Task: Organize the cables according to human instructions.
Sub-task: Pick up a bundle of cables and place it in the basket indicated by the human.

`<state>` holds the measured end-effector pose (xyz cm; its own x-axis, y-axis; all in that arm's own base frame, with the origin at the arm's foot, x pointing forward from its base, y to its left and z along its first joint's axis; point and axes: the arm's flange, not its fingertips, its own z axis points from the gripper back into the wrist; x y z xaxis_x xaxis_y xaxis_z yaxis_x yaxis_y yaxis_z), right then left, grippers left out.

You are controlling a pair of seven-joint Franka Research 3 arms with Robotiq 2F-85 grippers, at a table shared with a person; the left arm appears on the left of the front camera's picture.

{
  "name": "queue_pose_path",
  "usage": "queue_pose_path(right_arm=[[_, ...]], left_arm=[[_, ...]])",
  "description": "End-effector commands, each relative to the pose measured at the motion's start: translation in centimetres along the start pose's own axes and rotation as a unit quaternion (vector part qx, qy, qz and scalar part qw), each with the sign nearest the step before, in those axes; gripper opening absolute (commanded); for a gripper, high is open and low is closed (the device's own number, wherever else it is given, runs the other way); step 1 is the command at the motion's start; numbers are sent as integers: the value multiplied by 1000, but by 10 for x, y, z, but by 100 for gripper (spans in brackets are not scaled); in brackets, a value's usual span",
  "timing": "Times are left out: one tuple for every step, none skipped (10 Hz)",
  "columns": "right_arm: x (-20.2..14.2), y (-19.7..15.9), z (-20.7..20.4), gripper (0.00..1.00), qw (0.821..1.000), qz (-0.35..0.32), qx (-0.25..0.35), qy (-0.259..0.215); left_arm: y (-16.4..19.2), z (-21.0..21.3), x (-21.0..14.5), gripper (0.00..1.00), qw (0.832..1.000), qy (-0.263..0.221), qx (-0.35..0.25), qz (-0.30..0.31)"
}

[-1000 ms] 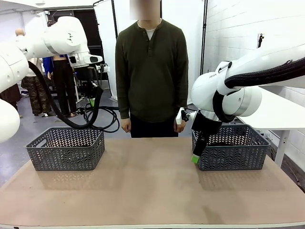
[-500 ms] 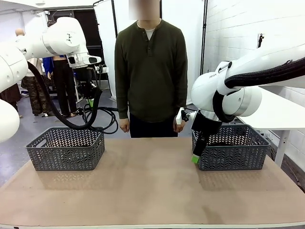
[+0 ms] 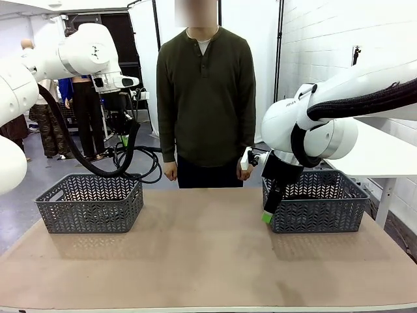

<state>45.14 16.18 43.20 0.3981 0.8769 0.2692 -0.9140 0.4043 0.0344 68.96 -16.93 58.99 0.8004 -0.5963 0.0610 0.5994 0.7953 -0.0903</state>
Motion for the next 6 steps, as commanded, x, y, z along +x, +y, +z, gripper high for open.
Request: queue_pose_path(right_arm=[[0, 0, 0, 100, 1000, 3, 2, 2], [0, 0, 0, 100, 1000, 3, 2, 2], [0, 0, 0, 100, 1000, 3, 2, 2], [0, 0, 0, 100, 1000, 3, 2, 2], [0, 0, 0, 100, 1000, 3, 2, 2], [0, 0, 0, 100, 1000, 3, 2, 2]], left_arm=[[5, 3, -8, 0, 1000, -1, -1, -5], [12, 0, -19, 0, 1000, 4, 6, -17], [20, -1, -29, 0, 1000, -1, 11, -26], [32, 1, -37, 0, 1000, -8, 2, -27], [42, 5, -40, 0, 1000, -4, 9, -27], [50, 7, -42, 0, 999, -2, 9, -33]])
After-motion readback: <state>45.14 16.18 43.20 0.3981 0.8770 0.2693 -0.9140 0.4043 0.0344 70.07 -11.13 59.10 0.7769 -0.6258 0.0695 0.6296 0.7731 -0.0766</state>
